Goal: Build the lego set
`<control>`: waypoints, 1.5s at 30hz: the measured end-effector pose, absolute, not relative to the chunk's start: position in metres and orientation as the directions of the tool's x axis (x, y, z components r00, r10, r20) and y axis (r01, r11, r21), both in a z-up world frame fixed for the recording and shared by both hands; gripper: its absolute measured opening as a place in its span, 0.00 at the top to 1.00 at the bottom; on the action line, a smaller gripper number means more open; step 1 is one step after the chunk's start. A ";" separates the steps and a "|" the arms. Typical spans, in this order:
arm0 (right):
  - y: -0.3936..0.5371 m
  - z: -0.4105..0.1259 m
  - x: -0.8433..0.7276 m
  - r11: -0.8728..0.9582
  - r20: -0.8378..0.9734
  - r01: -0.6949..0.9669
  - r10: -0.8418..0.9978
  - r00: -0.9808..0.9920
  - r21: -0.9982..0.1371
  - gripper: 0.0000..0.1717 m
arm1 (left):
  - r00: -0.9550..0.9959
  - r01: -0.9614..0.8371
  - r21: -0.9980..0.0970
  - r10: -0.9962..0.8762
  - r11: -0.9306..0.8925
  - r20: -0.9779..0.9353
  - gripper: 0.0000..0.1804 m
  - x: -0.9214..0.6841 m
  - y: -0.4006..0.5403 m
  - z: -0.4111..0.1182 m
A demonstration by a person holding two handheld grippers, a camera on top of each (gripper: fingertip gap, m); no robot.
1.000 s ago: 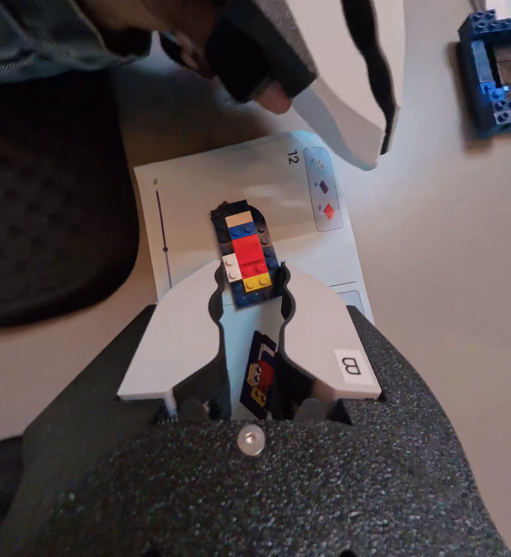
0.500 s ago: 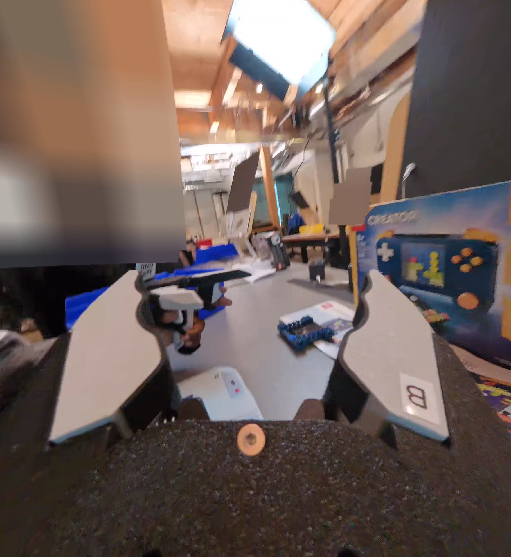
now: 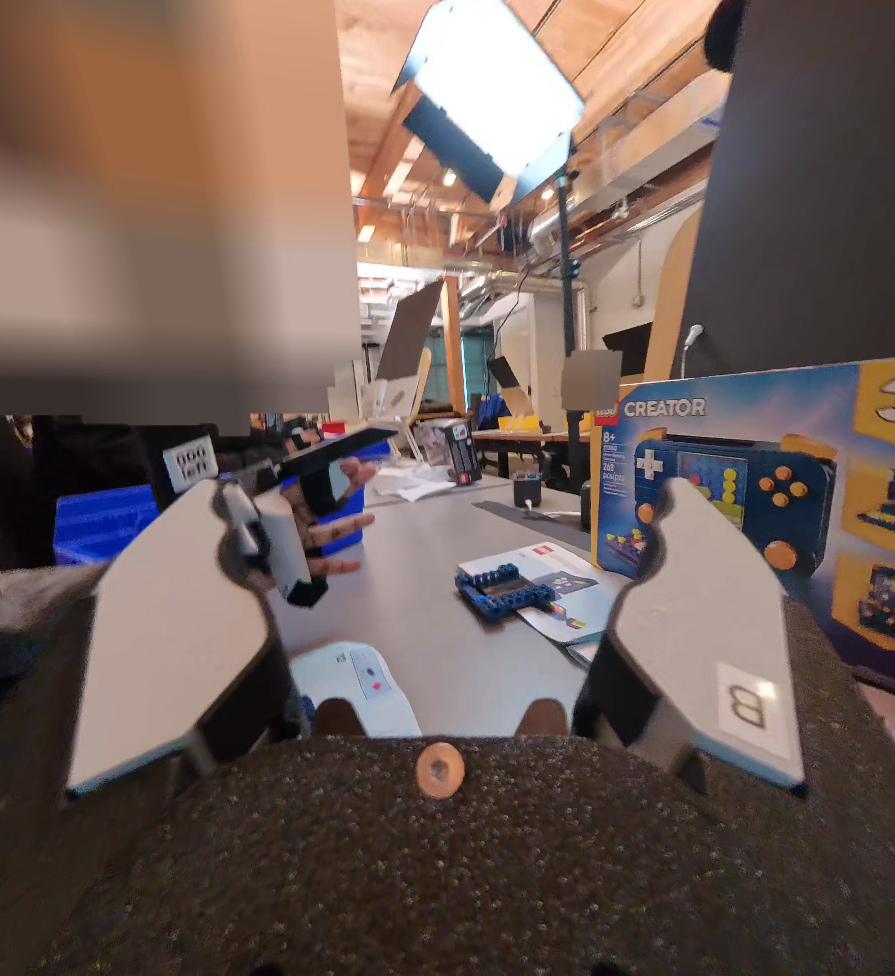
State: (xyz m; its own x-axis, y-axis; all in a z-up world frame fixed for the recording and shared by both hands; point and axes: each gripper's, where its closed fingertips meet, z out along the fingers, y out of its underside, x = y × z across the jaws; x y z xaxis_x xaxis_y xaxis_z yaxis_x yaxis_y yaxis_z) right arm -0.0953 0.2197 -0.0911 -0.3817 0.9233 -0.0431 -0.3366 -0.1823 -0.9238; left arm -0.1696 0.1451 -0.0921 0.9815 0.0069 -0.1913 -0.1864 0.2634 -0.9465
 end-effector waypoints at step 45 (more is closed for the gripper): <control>0.216 -0.082 -0.096 0.248 0.302 -0.417 0.951 -0.069 -0.875 0.14 | 0.875 -0.206 -0.774 -0.242 0.598 -0.419 0.26 -0.027 0.035 -0.003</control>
State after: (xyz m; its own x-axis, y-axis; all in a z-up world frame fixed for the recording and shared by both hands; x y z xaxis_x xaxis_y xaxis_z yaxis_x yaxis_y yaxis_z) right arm -0.0960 0.2162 -0.0819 -0.0687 0.9509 0.3019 -0.4165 0.2477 -0.8748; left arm -0.0273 0.0351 -0.0032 0.8750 -0.2418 -0.4193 -0.2058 0.5982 -0.7745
